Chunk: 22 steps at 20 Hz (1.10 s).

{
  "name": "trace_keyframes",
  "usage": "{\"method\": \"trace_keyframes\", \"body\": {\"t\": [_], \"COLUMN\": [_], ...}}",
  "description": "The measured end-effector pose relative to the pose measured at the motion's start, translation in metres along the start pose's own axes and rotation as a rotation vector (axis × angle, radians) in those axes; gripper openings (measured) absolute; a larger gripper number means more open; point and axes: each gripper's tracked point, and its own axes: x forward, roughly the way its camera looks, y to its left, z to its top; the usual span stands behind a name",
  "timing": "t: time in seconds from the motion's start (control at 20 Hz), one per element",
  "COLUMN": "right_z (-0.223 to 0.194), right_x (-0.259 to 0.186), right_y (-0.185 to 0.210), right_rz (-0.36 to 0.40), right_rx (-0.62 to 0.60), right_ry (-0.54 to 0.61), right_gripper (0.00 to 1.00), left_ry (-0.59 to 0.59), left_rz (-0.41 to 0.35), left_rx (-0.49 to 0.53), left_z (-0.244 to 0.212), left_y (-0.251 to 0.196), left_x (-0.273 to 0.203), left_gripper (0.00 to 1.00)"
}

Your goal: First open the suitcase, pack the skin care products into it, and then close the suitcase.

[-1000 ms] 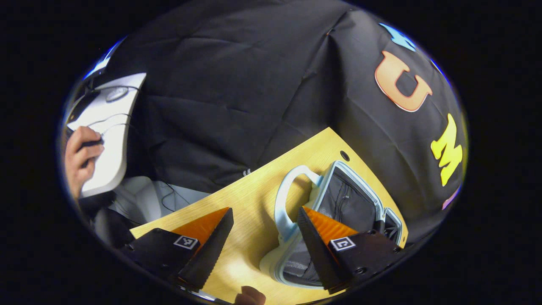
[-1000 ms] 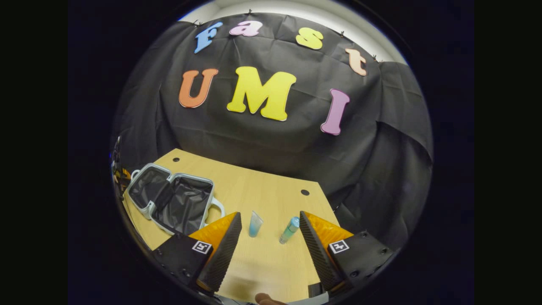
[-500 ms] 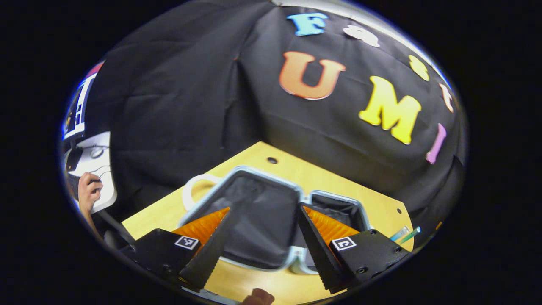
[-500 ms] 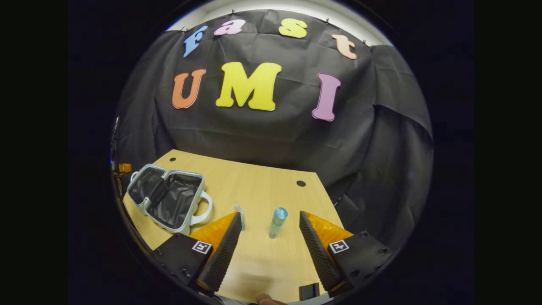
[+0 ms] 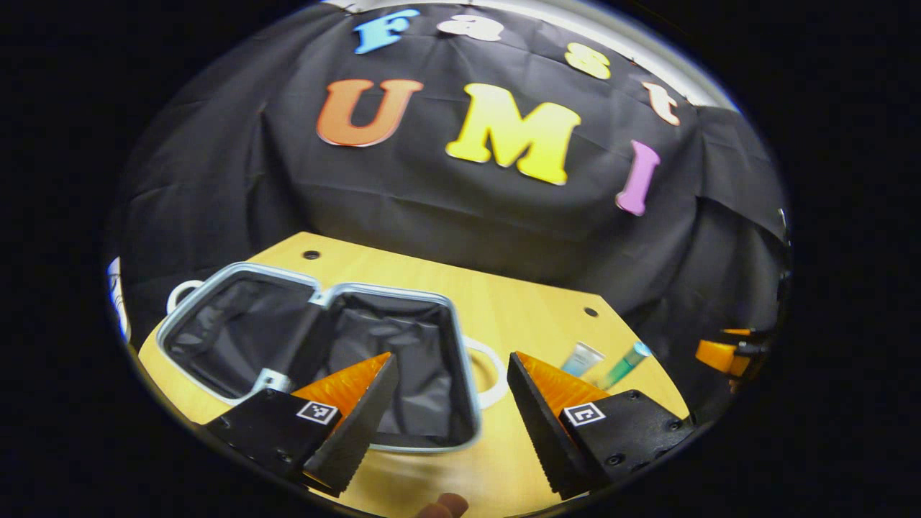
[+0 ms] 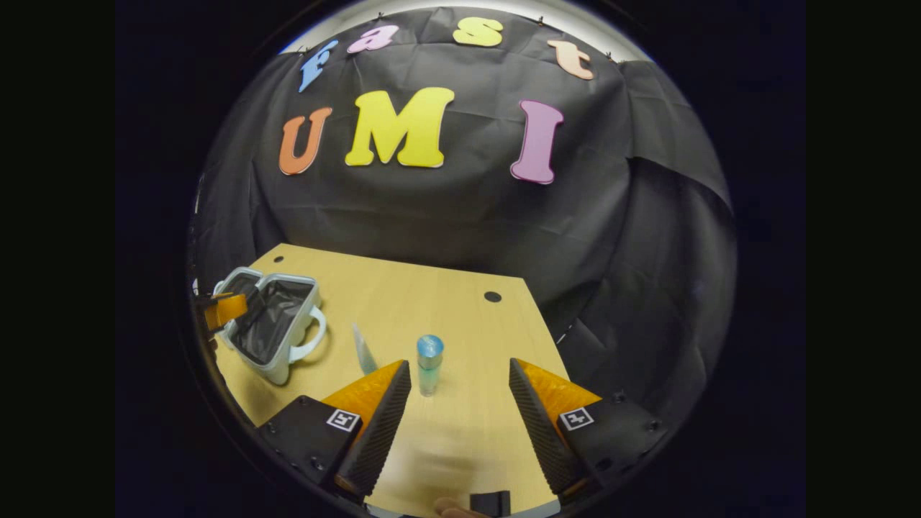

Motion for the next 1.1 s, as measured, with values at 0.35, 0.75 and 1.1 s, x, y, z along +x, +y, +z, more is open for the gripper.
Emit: {"method": "trace_keyframes", "body": {"t": [0.35, 0.75, 1.1], "right_z": [-0.024, -0.047, -0.06], "right_x": [0.025, 0.045, 0.05], "right_y": [-0.04, -0.079, -0.072], "right_rz": [-0.011, -0.066, -0.046], "right_rx": [-0.05, -0.047, -0.052], "right_ry": [0.057, 0.119, 0.141], "right_gripper": [0.82, 0.82, 0.82], "left_ry": [0.084, 0.144, 0.169], "left_rz": [-0.159, -0.135, -0.09], "left_rx": [0.157, 0.185, 0.177], "left_z": [-0.089, -0.127, -0.132], "left_y": [-0.106, -0.12, -0.12], "left_x": [0.083, 0.161, 0.168], "left_gripper": [0.98, 0.98, 0.49]}}
